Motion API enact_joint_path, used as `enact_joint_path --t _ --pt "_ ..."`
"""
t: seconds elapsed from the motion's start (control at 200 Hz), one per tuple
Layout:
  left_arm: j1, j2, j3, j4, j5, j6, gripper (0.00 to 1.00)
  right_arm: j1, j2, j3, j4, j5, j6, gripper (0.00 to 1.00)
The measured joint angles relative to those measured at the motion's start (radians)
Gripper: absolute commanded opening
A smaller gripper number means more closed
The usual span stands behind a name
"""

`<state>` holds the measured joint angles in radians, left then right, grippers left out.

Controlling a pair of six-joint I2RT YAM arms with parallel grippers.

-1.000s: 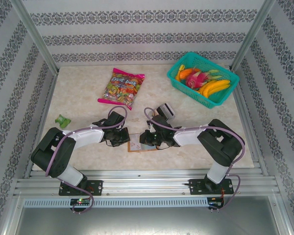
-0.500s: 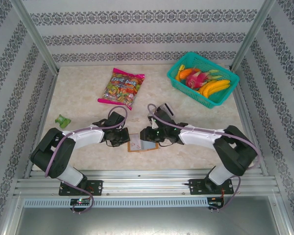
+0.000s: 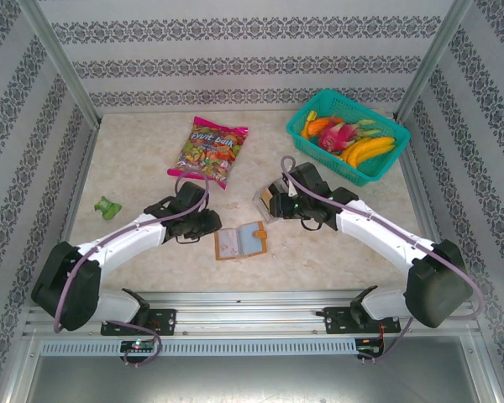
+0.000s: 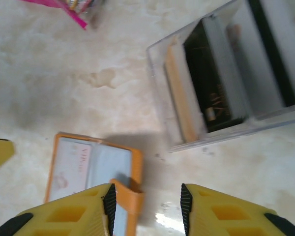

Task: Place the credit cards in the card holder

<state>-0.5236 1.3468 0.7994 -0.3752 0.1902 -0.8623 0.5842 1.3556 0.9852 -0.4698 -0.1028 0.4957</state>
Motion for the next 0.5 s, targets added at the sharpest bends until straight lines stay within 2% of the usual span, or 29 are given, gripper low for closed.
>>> enact_joint_path --t 0.115,0.22,0.3,0.5 --pt "0.0 0.02 0.08 0.004 0.027 0.003 0.43 0.0 0.027 0.076 -0.064 0.076 -0.076 0.35" --pt "0.0 0.13 0.208 0.024 0.065 -0.003 0.44 -0.012 0.087 0.14 -0.093 0.114 -0.141 0.29" --pt "0.0 0.241 0.298 0.053 0.088 -0.015 0.48 -0.016 0.143 0.177 -0.107 0.122 -0.178 0.29" --pt "0.0 0.47 0.424 0.112 0.136 -0.076 0.47 -0.019 0.268 0.227 -0.116 0.11 -0.231 0.29"
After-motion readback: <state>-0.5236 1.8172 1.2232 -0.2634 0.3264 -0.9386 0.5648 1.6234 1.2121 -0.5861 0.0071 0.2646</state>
